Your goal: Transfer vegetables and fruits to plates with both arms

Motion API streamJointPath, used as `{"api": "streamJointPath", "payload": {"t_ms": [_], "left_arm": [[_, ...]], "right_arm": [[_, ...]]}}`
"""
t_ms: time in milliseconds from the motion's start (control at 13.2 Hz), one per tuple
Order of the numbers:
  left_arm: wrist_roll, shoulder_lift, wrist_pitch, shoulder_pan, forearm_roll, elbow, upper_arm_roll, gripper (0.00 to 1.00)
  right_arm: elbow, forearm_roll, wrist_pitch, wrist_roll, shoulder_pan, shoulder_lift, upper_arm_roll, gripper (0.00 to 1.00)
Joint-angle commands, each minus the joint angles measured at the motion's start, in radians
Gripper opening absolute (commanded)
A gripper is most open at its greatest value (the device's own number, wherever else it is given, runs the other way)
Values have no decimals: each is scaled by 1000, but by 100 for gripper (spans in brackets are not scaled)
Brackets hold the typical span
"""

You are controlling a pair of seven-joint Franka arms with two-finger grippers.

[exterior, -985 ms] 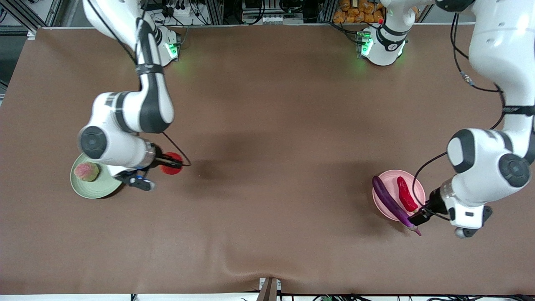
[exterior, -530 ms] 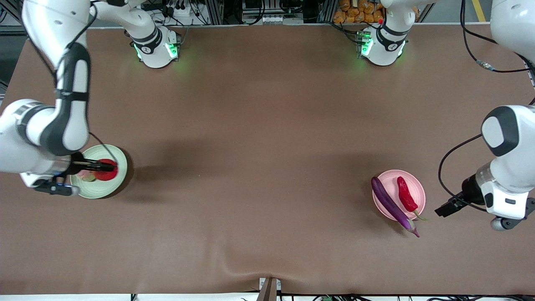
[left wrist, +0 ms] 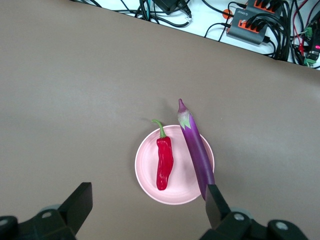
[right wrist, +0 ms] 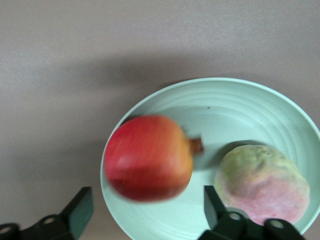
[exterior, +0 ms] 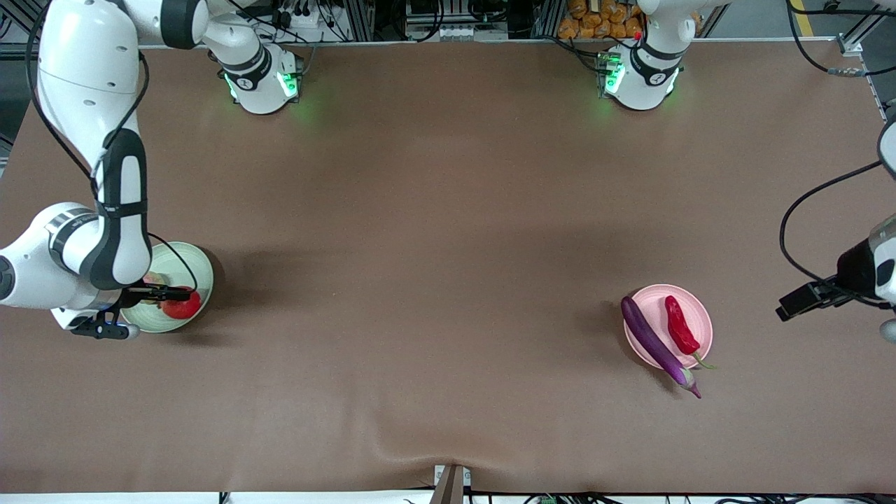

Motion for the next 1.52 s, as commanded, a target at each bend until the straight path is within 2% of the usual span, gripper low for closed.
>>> {"api": "streamJointPath", "payload": {"t_ms": [0,227,455,530,606,682,758,833,909,1136,1288,1439], "left_arm": [[26,-64,-59,12,-15,-14,-5,100],[28,-130,-132,9,-6,-14,-13,100],[9,-207,-317,7,-25,-32,-18,100],[11,-240,-336,-8,-31,-47,-10,100],[27,-262,-353,-78,-31,-57,22,100],[28,-288,-393,-171,-32,-73,116,100],[26,-329,-413,-248,-34,-108,180,100],[28,-381,-407,-258,-35,-177,186,100],[28,-414,-399,-267,-40,-211,193,100],[28,-503,-410,-269,-83,-283,194,100],[27,-511,-407,-263,-89,-288,194,100],[24,-506,-407,-261,-83,-288,194,100]], "right_arm": [[39,-12,-60,-13,-20,-44,23,100],[89,-18,-254,-13,-16,-102,18,100],[88,-68,-362,-7,-28,-188,35,100],[85,-85,-396,-6,-60,-214,79,100],[80,-107,-413,-4,-130,-249,165,100],[72,-159,-414,22,-210,-286,272,100],[63,-226,-413,74,-271,-326,373,100],[51,-274,-413,133,-308,-363,444,100],[45,-305,-413,172,-324,-401,486,100],[46,-371,-413,223,-332,-509,537,100],[46,-440,-414,258,-301,-604,544,100],[48,-460,-451,335,-292,-679,546,100]]}}
